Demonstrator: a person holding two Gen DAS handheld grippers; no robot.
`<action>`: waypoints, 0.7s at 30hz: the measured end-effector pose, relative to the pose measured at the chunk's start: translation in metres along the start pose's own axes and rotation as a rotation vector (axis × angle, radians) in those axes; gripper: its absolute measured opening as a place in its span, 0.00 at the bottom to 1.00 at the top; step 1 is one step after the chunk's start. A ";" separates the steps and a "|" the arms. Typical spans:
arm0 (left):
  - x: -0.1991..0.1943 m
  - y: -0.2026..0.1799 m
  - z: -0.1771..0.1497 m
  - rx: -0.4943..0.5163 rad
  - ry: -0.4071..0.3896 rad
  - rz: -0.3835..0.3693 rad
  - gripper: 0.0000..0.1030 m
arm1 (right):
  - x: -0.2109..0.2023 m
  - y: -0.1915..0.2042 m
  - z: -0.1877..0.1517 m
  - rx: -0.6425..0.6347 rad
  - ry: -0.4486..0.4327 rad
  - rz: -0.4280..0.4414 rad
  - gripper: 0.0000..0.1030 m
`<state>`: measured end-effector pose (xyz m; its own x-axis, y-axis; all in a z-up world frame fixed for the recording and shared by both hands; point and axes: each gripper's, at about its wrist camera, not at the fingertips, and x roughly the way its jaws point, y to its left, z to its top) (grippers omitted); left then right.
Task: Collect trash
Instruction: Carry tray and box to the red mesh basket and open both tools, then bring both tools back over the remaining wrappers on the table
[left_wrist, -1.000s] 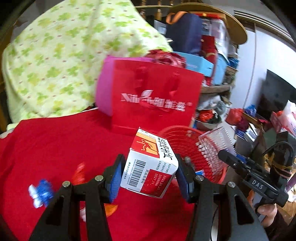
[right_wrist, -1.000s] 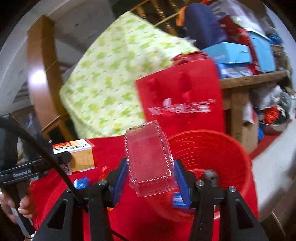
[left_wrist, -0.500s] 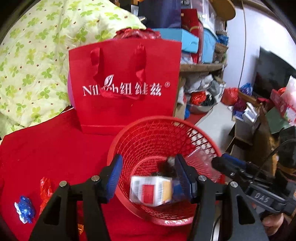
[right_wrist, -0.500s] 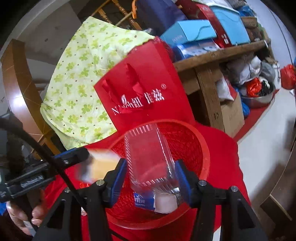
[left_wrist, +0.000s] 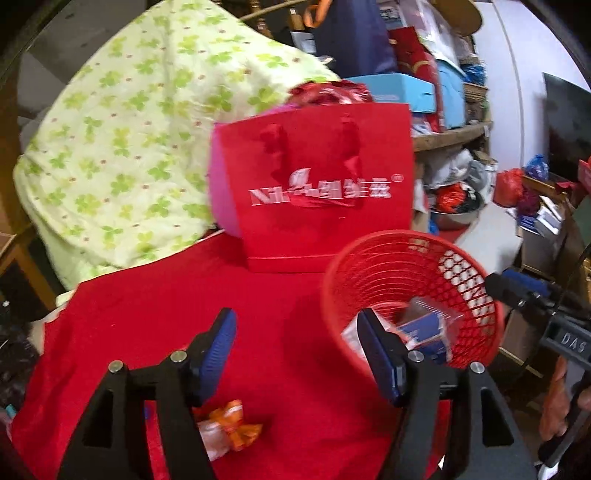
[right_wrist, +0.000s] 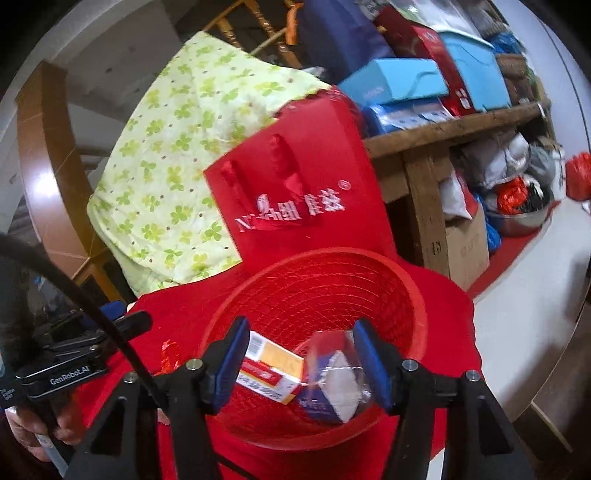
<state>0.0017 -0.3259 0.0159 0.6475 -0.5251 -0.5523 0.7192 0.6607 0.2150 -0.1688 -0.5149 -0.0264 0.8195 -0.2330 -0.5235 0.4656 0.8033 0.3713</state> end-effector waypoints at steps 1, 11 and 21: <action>-0.005 0.008 -0.004 -0.009 -0.001 0.020 0.67 | -0.001 0.009 0.001 -0.016 0.000 0.006 0.61; -0.045 0.068 -0.032 -0.087 -0.012 0.138 0.67 | -0.002 0.085 0.002 -0.133 0.017 0.079 0.62; -0.071 0.116 -0.062 -0.163 -0.013 0.202 0.68 | 0.008 0.152 -0.018 -0.249 0.074 0.138 0.64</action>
<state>0.0238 -0.1786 0.0296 0.7779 -0.3794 -0.5009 0.5254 0.8300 0.1873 -0.0976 -0.3845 0.0119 0.8385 -0.0793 -0.5391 0.2478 0.9366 0.2478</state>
